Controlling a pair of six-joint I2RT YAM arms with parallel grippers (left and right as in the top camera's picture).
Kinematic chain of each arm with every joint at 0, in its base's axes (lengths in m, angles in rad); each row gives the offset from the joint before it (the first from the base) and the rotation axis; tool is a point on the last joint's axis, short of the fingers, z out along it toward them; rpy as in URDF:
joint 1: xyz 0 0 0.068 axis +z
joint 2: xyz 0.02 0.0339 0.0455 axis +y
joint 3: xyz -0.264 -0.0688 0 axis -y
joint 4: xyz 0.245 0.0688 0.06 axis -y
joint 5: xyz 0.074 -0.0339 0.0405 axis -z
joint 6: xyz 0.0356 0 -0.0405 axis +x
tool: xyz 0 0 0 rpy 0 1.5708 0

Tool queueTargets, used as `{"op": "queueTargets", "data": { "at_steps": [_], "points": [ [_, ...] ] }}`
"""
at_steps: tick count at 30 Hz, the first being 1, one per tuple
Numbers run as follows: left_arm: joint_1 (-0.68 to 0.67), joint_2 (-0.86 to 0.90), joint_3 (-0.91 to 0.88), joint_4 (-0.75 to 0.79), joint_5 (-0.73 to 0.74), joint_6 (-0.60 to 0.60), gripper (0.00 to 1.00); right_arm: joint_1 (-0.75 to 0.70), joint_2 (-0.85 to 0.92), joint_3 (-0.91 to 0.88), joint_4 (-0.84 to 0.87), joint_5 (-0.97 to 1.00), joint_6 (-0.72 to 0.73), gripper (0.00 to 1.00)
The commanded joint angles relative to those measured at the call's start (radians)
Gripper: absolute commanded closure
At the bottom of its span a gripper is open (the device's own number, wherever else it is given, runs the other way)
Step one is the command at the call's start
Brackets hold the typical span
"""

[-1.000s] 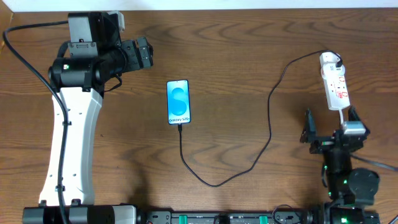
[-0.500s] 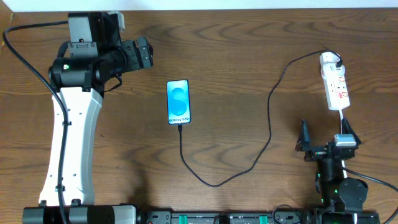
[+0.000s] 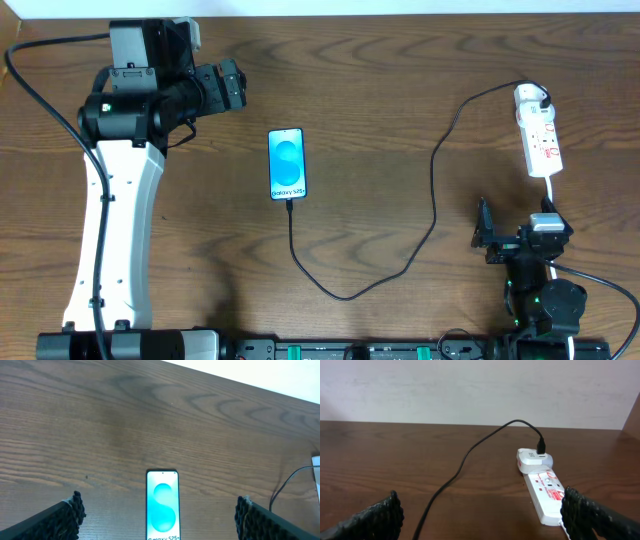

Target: Plug charger to phone and switch on socket

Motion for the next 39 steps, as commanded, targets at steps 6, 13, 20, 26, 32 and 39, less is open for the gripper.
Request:
{"op": "queueTargets", "data": {
  "at_steps": [6,13,20,26,32,39],
  "points": [
    [0.005,-0.006,0.012,-0.003,-0.01,0.002,0.03,0.008,-0.006,-0.002,-0.005,0.0,0.01,0.01],
    [0.005,-0.006,0.012,-0.003,-0.01,0.002,0.03,0.008,-0.006,-0.002,-0.005,0.0,0.01,0.01],
    [0.005,-0.006,0.012,-0.003,-0.01,0.002,0.03,0.008,-0.006,-0.002,-0.005,0.0,0.01,0.01],
    [0.005,-0.007,0.012,-0.01,-0.01,0.002,0.03,0.008,-0.006,-0.002,-0.005,0.0,0.01,0.01],
    [0.005,-0.057,-0.007,-0.001,-0.037,0.006,0.03,0.008,-0.006,-0.002,-0.005,0.0,0.01,0.01],
    [0.005,-0.211,-0.208,0.203,-0.062,0.027,0.03,0.008,-0.006,-0.002,-0.005,0.0,0.01,0.01]
  ]
}}
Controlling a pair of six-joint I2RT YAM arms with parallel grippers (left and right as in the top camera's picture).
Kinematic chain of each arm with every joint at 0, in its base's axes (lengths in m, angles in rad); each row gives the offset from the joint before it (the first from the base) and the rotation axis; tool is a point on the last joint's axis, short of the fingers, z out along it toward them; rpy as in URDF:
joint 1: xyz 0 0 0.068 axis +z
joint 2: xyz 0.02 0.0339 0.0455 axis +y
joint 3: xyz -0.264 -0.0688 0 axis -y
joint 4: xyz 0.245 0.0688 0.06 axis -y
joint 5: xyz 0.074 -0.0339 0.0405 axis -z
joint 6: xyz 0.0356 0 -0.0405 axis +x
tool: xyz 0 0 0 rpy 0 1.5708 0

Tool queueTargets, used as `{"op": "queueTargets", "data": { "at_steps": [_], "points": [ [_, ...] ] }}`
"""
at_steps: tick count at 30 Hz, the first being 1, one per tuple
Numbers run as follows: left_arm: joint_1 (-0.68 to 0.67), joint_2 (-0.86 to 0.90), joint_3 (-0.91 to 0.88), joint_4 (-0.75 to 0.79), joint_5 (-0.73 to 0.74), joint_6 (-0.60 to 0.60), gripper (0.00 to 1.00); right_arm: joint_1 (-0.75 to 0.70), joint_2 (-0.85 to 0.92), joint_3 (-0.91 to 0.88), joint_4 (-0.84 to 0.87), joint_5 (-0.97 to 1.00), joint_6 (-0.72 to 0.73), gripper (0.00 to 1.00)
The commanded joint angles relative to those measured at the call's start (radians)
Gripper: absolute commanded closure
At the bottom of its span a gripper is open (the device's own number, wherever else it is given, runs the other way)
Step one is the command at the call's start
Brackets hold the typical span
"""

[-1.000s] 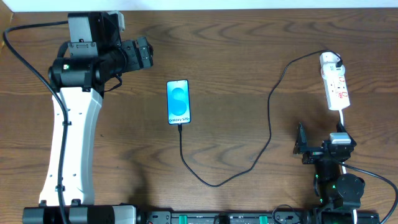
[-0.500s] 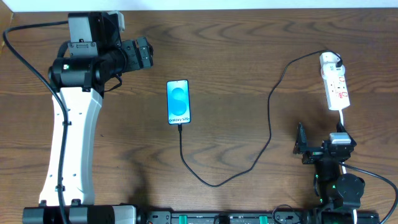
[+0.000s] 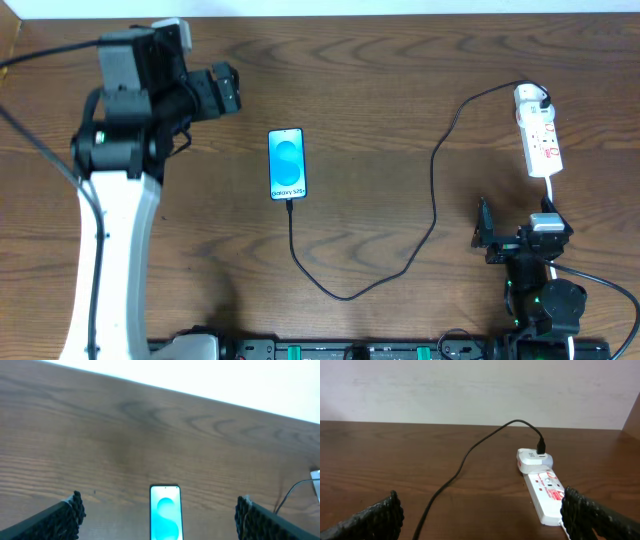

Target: Plug charger to phone and switch on socket

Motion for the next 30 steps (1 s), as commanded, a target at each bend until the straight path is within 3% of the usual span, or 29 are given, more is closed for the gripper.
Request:
{"op": "queueTargets", "data": {
  "at_steps": [1,14,30],
  "points": [
    [0.005,-0.108,-0.151,0.128,-0.022,0.029,0.03,0.008,-0.006,-0.002,-0.005,0.0,0.01,0.01],
    [0.005,-0.53,-0.8,0.657,-0.025,0.033,0.03,0.008,-0.006,-0.002,-0.005,0.0,0.01,0.01],
    [0.005,-0.97,-1.228,0.837,-0.12,0.033,0.03,0.008,-0.006,-0.002,-0.005,0.0,0.01,0.01]
  ]
}}
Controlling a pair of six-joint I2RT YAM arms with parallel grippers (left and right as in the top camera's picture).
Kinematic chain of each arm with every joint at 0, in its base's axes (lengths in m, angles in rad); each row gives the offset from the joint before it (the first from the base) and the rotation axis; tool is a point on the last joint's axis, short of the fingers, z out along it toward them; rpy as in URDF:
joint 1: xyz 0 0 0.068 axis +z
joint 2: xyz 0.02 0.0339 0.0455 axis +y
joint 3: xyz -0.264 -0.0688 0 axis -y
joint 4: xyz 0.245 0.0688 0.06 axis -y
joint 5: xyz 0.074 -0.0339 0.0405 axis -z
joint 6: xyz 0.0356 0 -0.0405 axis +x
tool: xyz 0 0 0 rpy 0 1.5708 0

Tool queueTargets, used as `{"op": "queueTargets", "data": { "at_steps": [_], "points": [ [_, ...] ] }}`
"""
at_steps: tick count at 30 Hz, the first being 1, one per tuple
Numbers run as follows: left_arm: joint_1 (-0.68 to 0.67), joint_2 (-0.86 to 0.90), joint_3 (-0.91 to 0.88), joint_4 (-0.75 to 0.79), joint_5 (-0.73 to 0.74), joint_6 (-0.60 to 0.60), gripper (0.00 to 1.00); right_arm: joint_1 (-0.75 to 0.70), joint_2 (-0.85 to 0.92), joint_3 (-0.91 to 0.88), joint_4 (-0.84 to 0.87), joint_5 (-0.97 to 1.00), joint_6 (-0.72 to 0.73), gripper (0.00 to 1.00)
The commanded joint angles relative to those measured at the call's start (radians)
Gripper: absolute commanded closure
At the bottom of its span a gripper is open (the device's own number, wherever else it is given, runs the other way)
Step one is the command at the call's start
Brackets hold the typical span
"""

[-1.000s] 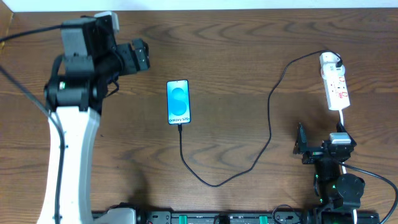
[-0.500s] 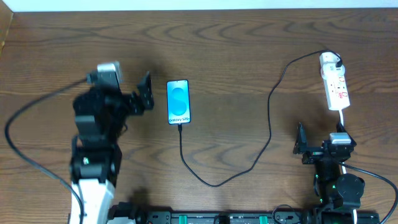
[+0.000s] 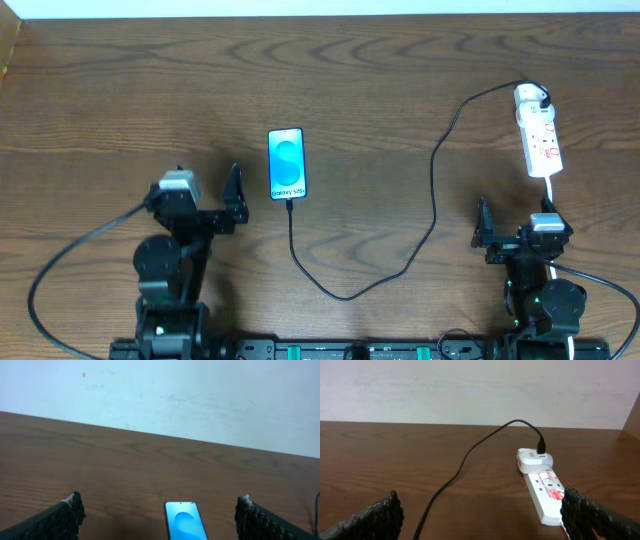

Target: Plug charger to phone and switch on socket

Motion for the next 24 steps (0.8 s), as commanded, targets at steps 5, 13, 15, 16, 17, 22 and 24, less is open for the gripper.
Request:
{"op": "queueTargets", "data": {
  "at_steps": [5,13,15,16,17,22,24],
  "points": [
    [0.005,-0.169,-0.136,0.01,-0.059,0.01,0.03,0.008,-0.006,-0.002,-0.004,0.0,0.007,0.01],
    [0.005,-0.326,-0.242,0.017,-0.092,0.01,0.03,0.008,-0.006,-0.002,-0.004,0.0,0.007,0.01],
    [0.005,-0.353,-0.259,0.017,-0.092,0.01,0.03,0.008,-0.006,-0.002,-0.004,0.0,0.007,0.01],
    [0.005,-0.365,-0.268,0.017,-0.092,0.009,0.04,0.008,-0.006,-0.002,-0.004,0.0,0.007,0.01],
    [0.005,-0.378,-0.275,0.009,-0.091,0.009,0.03,0.008,-0.006,-0.002,-0.004,0.0,0.007,0.01],
    [0.005,-0.432,-0.274,-0.084,-0.099,0.01,0.03,0.008,-0.006,-0.002,-0.004,0.0,0.007,0.01],
    [0.005,-0.45,-0.274,-0.144,-0.098,0.009,0.03,0.008,-0.006,-0.002,-0.004,0.0,0.007,0.01]
  ]
}}
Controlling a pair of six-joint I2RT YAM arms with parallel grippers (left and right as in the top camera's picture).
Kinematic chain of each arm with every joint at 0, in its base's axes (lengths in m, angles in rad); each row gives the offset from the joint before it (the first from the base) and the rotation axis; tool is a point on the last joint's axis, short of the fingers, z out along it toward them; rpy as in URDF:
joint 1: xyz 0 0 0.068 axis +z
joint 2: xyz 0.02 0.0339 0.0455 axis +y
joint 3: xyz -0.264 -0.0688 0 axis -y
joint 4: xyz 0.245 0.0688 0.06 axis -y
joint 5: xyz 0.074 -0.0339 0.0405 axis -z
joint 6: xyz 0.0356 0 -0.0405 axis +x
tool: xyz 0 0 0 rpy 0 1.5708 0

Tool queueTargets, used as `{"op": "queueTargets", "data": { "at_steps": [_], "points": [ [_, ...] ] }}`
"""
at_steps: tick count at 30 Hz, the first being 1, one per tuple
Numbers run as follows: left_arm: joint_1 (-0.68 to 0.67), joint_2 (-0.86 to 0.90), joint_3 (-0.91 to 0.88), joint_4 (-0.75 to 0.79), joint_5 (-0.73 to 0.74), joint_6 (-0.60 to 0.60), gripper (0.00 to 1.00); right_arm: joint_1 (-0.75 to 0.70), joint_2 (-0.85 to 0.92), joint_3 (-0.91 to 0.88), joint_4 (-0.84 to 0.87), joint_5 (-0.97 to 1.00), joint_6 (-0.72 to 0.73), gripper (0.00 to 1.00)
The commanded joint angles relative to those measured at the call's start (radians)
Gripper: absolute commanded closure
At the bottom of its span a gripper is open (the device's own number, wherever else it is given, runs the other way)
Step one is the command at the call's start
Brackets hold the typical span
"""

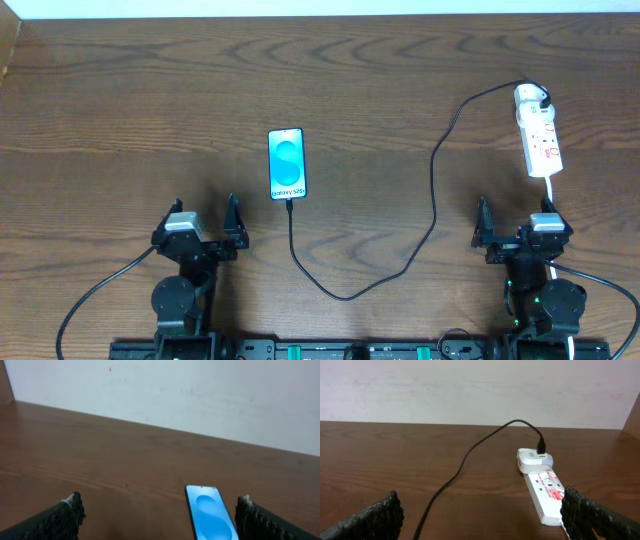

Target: Plug charger to phone and switch on socket

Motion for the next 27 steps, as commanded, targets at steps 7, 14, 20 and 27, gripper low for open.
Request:
{"op": "queueTargets", "data": {
  "at_steps": [7,14,20,27],
  "points": [
    [0.004,-0.044,-0.003,-0.099,-0.013,0.008,0.03,0.008,-0.006,-0.002,-0.005,0.0,0.007,0.01],
    [0.004,-0.039,-0.003,-0.099,-0.013,0.008,0.03,0.008,-0.006,-0.002,-0.005,0.0,0.007,0.01],
    [0.004,-0.039,-0.003,-0.099,-0.013,0.008,0.03,0.008,-0.006,-0.002,-0.005,0.0,0.007,0.01],
    [0.004,-0.039,-0.003,-0.099,-0.013,0.008,0.03,0.008,-0.006,-0.002,-0.005,0.0,0.007,0.01]
  ]
}}
